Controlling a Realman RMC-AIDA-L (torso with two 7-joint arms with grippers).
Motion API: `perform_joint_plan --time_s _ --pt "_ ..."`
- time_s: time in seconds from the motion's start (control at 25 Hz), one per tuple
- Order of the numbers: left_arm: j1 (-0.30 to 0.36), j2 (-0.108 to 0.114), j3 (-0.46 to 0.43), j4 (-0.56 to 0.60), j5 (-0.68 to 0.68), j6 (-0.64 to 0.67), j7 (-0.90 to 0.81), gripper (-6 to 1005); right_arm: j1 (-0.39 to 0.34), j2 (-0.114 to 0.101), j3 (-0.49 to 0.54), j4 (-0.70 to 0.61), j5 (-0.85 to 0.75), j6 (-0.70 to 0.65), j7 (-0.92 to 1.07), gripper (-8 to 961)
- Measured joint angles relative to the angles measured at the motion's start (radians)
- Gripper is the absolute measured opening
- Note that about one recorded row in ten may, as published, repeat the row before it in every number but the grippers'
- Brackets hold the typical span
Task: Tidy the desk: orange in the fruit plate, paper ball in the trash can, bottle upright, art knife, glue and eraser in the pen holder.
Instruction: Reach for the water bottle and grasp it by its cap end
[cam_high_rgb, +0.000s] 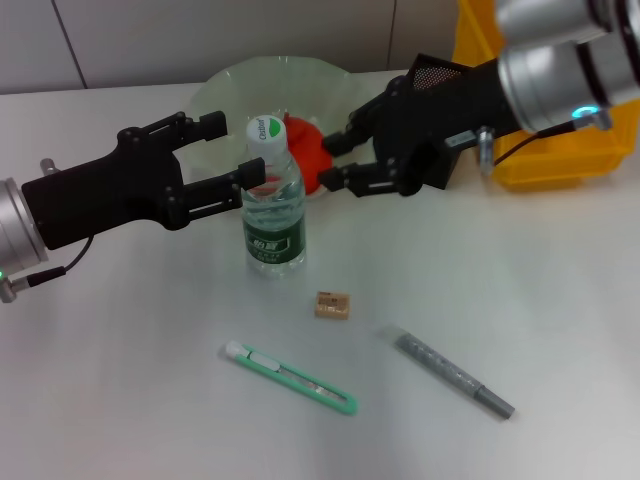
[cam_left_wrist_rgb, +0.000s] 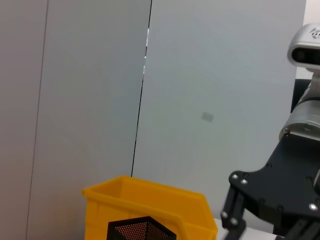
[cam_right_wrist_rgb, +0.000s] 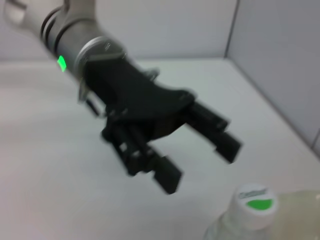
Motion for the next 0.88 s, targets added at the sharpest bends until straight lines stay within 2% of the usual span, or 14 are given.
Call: perform_joint_plan --time_s 0.24,0.48,0.64,0.72,0.88 --pt "0.006 0.001 -0.007 -0.001 0.0 0.004 0.0 800 -0.036 -0.003 0.076 0.094 0.11 0.006 -0.069 436" --pt "0.011 0.001 -0.009 0.001 -0.001 0.006 0.0 799 -0.015 -0.003 0.127 0.298 0.15 0.041 -0.178 568" --pt "0.014 0.004 -0.01 0.002 -0.001 0.008 0.0 799 -0.012 -0.001 0.132 0.38 0.197 0.093 -0.254 656" --pt "0.015 0.004 -0.01 0.001 -0.001 0.006 0.0 799 -0.016 0.0 0.129 0.397 0.217 0.112 -0.28 761" --pt "0.018 0.005 -0.004 0.001 0.002 -0.01 0.002 799 -0.025 0.001 0.122 0.4 0.222 0.125 -0.287 761"
